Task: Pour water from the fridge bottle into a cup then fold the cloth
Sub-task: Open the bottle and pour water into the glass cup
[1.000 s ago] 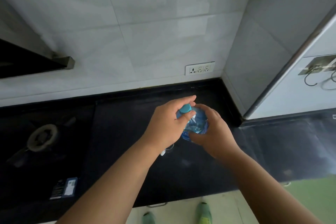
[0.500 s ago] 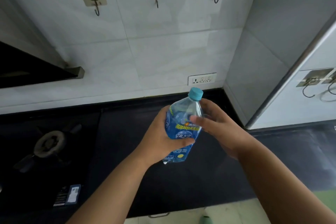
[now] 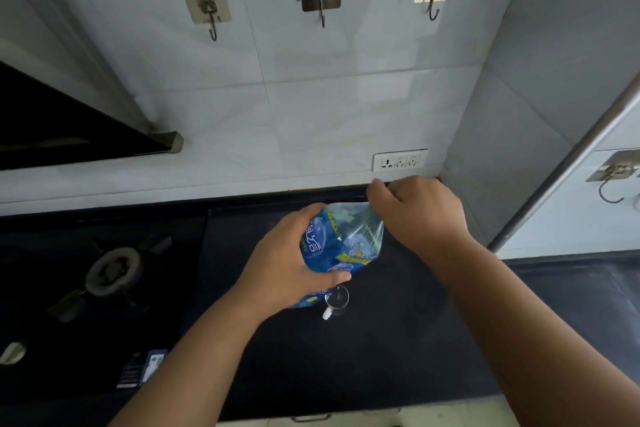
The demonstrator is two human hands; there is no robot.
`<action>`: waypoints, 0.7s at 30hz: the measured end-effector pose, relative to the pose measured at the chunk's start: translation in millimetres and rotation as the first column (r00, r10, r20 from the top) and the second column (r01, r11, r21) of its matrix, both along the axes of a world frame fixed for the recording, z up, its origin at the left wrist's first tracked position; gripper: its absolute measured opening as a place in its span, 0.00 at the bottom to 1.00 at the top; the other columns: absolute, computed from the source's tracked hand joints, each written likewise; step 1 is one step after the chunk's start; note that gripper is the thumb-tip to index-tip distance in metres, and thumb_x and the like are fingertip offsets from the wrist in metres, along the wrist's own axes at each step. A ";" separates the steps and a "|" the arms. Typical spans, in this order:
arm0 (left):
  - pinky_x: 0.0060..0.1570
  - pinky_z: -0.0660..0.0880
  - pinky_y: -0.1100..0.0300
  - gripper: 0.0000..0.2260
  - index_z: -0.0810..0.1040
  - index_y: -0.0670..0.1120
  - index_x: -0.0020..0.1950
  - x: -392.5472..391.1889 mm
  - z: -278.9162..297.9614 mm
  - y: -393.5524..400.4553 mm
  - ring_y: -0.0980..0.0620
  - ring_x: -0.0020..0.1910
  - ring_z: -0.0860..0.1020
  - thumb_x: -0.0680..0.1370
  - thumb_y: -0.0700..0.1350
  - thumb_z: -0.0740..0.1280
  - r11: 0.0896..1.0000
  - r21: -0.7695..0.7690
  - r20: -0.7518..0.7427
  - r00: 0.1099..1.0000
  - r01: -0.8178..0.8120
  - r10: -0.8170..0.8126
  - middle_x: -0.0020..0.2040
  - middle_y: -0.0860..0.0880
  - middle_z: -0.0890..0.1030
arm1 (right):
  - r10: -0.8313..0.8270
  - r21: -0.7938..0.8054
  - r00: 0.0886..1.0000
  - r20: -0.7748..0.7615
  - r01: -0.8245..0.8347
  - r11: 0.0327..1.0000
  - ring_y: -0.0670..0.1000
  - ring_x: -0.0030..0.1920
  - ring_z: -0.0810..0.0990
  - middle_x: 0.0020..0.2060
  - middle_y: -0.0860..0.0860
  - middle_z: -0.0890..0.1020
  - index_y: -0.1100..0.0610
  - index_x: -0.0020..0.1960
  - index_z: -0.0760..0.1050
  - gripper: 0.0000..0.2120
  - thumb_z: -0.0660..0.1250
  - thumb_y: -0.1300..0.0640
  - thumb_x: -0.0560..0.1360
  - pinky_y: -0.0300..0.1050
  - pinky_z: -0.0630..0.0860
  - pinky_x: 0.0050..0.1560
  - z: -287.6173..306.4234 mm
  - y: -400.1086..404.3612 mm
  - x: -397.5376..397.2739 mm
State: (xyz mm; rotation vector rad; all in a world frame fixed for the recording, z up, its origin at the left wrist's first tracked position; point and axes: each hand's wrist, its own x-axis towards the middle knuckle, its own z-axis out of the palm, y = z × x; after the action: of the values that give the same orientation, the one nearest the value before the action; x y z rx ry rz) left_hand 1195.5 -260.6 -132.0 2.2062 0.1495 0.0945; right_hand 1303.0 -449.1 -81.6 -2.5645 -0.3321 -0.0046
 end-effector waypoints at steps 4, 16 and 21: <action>0.63 0.81 0.44 0.39 0.75 0.58 0.72 -3.3 13.7 16.8 0.53 0.60 0.85 0.65 0.42 0.86 0.926 -0.336 -0.160 0.958 0.174 -0.238 0.62 0.54 0.85 | 0.334 0.063 0.859 0.388 -0.387 0.920 0.58 0.28 0.72 0.24 0.55 0.72 0.61 0.29 0.70 0.26 0.54 0.44 0.76 0.52 0.70 0.28 -4.5 -7.3 -4.6; 0.64 0.80 0.50 0.41 0.73 0.63 0.73 2.5 9.8 14.6 0.58 0.62 0.82 0.65 0.49 0.87 0.973 -0.214 -0.063 0.992 0.090 -0.105 0.63 0.59 0.83 | 0.224 -0.067 0.911 0.346 -0.214 0.975 0.55 0.29 0.70 0.26 0.53 0.72 0.59 0.30 0.69 0.26 0.54 0.46 0.82 0.46 0.68 0.31 8.7 7.9 5.2; 0.65 0.78 0.53 0.38 0.73 0.64 0.72 3.1 11.2 20.0 0.60 0.63 0.81 0.66 0.51 0.86 0.985 -0.120 -0.005 0.992 0.122 -0.124 0.64 0.60 0.82 | 0.234 0.023 0.909 0.345 -0.257 0.966 0.55 0.32 0.71 0.28 0.51 0.73 0.58 0.33 0.68 0.22 0.55 0.45 0.79 0.48 0.69 0.32 1.0 9.9 4.0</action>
State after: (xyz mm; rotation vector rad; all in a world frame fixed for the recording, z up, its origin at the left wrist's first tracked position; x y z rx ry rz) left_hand 1198.6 -240.7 -120.7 2.0914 0.0248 0.0027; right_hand 1307.1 -439.2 -80.6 -2.4306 -0.7716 -0.3646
